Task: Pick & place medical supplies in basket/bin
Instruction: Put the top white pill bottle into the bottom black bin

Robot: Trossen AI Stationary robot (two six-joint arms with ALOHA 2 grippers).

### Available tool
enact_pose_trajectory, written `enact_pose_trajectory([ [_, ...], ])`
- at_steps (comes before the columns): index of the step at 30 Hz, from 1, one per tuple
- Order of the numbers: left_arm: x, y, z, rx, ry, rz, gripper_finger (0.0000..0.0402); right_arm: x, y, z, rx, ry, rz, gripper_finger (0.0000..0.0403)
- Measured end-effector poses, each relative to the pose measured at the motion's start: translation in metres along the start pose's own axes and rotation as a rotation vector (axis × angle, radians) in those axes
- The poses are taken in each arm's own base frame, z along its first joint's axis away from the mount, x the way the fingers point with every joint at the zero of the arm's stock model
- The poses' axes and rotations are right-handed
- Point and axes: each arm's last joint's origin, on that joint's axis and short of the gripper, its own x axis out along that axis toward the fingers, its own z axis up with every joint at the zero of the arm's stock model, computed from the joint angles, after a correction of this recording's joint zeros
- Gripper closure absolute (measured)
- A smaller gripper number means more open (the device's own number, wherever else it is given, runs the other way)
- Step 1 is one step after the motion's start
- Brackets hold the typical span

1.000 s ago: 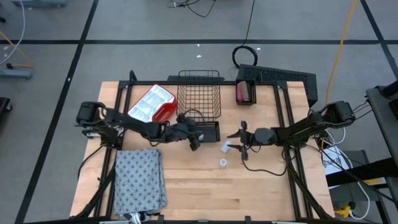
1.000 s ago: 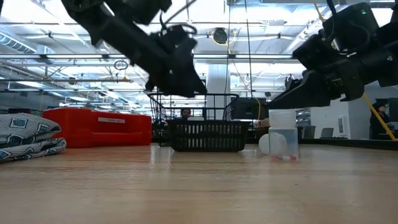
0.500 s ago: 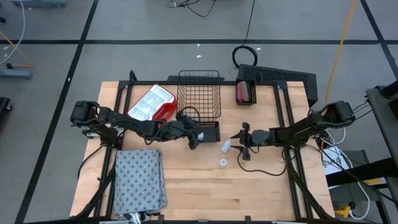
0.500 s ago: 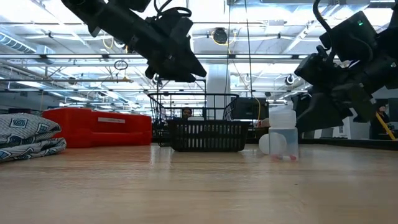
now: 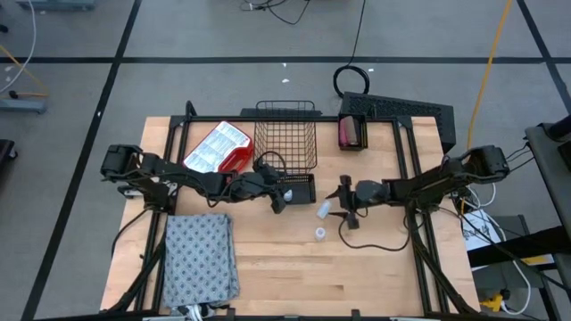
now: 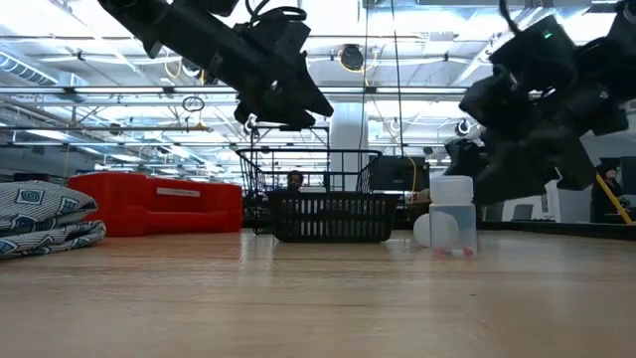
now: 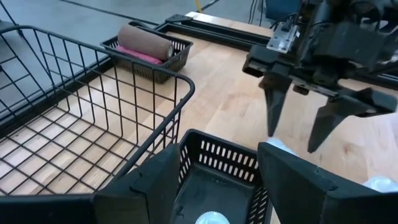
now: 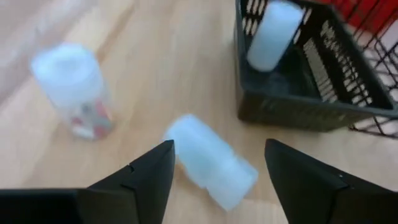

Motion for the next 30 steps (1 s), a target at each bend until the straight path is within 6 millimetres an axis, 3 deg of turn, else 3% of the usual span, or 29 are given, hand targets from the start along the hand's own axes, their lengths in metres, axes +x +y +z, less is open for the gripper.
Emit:
enact_pose_trajectory([
  [5,0.000,0.000,0.001,-0.003,-0.007,-0.001,0.0176,0.001,-0.005,-0.005,-0.024,0.047,0.065,0.0145],
  [16,0.000,0.000,0.001,-0.002,-0.006,0.000,0.0176,0.018,-0.005,-0.014,-0.101,0.036,0.059,0.0160],
  [25,0.000,0.000,0.001,-0.008,-0.007,-0.001,0.0176,0.023,-0.006,-0.022,0.026,0.081,0.052,0.0162],
  [30,0.000,0.000,0.001,-0.018,-0.006,-0.001,0.0176,0.023,-0.006,-0.022,0.072,0.076,0.051,0.0196],
])
